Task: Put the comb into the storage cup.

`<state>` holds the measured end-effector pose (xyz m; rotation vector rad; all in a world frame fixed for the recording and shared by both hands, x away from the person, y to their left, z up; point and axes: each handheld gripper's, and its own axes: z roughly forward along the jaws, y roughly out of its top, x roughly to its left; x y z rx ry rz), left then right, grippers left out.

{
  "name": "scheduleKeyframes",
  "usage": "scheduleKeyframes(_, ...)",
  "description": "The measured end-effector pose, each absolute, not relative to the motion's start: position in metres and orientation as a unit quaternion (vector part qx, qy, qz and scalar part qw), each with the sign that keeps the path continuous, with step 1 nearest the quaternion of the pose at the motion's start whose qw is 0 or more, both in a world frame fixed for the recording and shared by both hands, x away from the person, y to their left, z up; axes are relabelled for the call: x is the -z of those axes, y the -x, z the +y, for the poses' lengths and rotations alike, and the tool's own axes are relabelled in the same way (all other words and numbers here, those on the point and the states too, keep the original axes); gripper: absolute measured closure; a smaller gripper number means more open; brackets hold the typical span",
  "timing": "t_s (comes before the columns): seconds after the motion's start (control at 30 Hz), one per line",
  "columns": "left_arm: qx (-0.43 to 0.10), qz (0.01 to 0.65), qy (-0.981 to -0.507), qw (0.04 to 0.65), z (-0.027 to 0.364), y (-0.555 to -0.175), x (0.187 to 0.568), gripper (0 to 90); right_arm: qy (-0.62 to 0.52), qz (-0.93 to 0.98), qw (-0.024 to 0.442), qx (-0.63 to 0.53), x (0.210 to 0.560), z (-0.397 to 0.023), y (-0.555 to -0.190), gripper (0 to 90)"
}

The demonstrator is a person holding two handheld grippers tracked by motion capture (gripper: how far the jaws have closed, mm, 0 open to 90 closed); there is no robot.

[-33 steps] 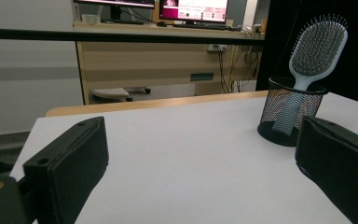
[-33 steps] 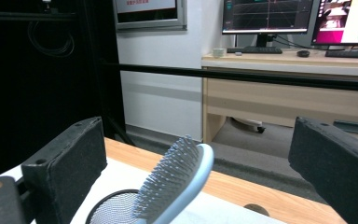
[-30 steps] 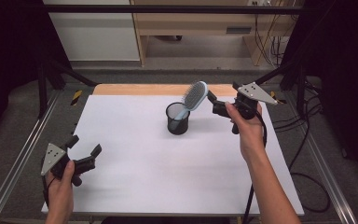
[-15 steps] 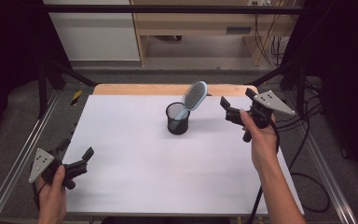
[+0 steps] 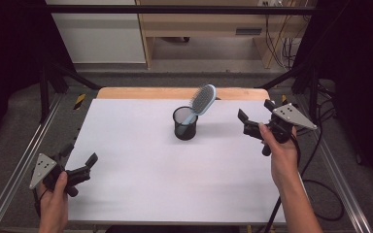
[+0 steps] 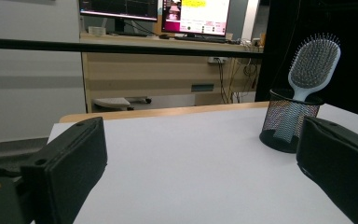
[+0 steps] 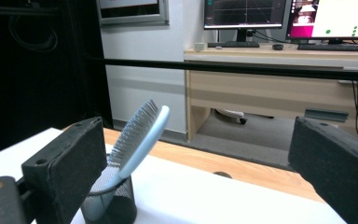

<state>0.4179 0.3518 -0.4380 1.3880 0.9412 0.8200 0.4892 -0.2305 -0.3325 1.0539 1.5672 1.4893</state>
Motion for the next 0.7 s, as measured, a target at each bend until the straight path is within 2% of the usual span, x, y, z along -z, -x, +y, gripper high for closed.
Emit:
scheduleKeyframes(0.4,-0.343,0.414,-0.600,0.592,0.353,-0.420,0.438,1.3,-0.422,0.616,0.359,-0.560,0.339,-0.247,-0.480,2.5)
scheduleKeyframes(0.7,-0.340,0.415,-0.602,0.592,0.353,-0.421,0.438,1.3,-0.433,0.616,0.354,-0.554,0.356,-0.256,-0.471,5.6)
